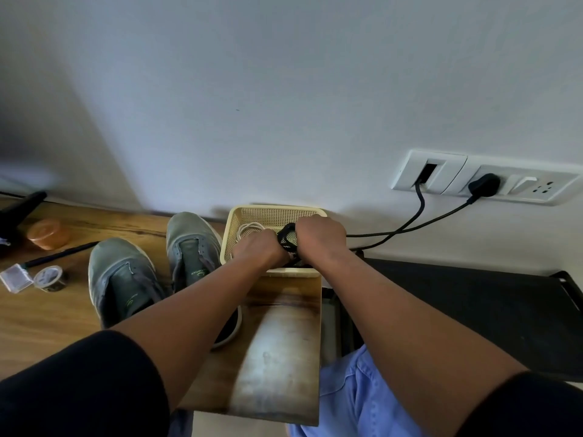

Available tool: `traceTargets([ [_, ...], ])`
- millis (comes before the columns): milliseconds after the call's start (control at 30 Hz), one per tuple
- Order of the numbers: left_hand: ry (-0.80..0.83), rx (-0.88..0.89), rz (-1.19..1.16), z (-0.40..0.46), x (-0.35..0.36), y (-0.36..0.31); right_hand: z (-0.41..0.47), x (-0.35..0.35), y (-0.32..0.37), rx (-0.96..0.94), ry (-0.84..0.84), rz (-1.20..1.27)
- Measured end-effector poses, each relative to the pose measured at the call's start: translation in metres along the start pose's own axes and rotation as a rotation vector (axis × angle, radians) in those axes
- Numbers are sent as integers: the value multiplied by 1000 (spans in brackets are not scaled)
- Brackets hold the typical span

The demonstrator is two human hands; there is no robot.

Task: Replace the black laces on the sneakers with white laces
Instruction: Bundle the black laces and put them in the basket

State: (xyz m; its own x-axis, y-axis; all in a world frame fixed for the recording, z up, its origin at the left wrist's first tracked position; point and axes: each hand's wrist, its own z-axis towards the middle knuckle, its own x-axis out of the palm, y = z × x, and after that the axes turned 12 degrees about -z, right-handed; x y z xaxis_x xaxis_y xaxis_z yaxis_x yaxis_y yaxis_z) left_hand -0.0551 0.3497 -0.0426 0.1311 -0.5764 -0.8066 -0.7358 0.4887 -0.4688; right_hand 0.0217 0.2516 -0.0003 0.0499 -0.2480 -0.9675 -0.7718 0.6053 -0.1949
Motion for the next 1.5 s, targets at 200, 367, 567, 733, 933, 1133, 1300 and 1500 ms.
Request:
traceTargets([
  [200,-36,59,8,2,-8,10,1,2,4,9,-10,-46],
  [367,-26,54,9,0,-18,17,-1,6,3,11,18,-69],
  [567,-23,69,-46,-6,-34,17,5,-11,0,28,-46,-31],
  [733,-127,150,11,-11,-53,14,16,-27,3,39,-73,135],
  [933,-224,168,289,-23,-56,21,23,-8,26,-37,-26,209],
  [1133,-241,153,472,-25,-56,17,27,-3,44,-84,-1,91],
  [1300,-226,137,478,-23,-52,23,25,6,53,-75,-35,55],
  [1500,-253,158,410,-21,-51,29,28,5,50,-76,-12,119],
])
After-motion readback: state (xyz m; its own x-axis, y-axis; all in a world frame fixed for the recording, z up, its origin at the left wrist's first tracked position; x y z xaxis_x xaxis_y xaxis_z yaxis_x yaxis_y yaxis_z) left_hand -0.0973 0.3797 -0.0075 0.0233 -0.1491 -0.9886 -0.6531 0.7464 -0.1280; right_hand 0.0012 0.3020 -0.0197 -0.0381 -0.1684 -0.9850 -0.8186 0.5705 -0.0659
